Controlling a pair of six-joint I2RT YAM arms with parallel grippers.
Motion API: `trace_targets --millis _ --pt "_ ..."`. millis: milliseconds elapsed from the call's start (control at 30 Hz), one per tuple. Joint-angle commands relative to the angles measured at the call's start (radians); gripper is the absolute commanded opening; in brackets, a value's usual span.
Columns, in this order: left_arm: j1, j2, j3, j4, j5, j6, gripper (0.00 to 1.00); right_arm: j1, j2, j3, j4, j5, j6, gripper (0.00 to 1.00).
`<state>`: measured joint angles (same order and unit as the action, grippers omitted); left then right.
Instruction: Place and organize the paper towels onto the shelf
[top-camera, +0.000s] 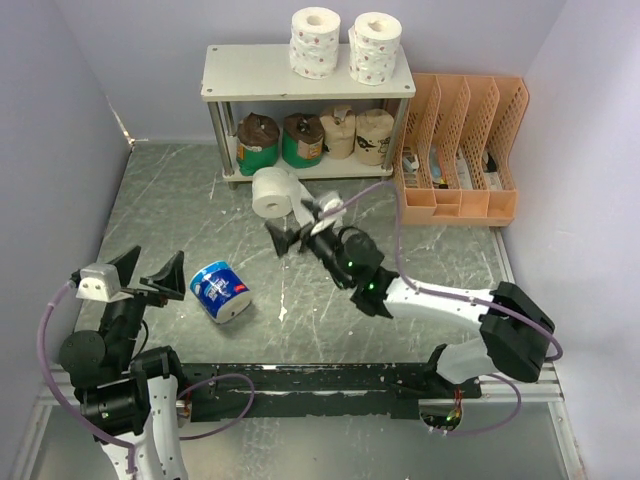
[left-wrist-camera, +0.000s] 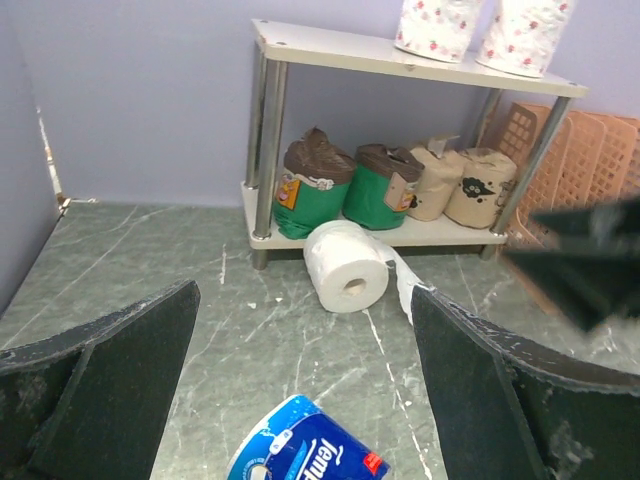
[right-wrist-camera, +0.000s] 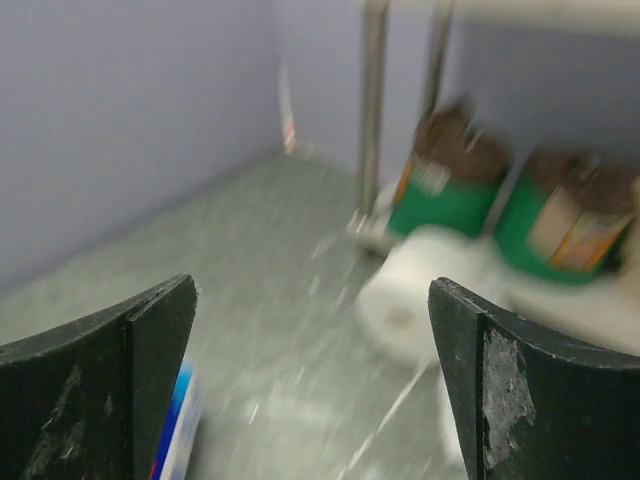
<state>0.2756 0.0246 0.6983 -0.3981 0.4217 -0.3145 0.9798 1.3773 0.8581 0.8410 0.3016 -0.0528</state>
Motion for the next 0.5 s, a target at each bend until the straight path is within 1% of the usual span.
trace_targets --millis 0,67,133,233,333,467 --pt "0.011 0.019 0.022 -0.021 -0.09 -0.028 0.99 0.025 -0.038 -0.206 0.024 -0.136 0.329 1.0" --pt "0.011 0.03 0.022 -0.019 -0.094 -0.028 0.99 0.025 -0.045 -0.313 0.127 -0.237 0.422 1.0" --pt "0.011 0.062 0.024 -0.005 -0.061 -0.025 0.99 0.026 -0.031 -0.423 0.291 -0.317 0.489 1.0" --pt "0.009 0.094 0.036 -0.001 -0.009 -0.012 0.99 0.025 0.068 -0.532 0.515 -0.408 0.496 1.0" --pt "0.006 0.122 0.052 -0.017 -0.024 0.0 0.99 0.025 0.19 -0.563 0.642 -0.473 0.434 1.0" --pt "0.006 0.138 0.06 -0.034 -0.074 0.042 0.99 0.024 0.402 -0.521 0.782 -0.609 0.353 1.0"
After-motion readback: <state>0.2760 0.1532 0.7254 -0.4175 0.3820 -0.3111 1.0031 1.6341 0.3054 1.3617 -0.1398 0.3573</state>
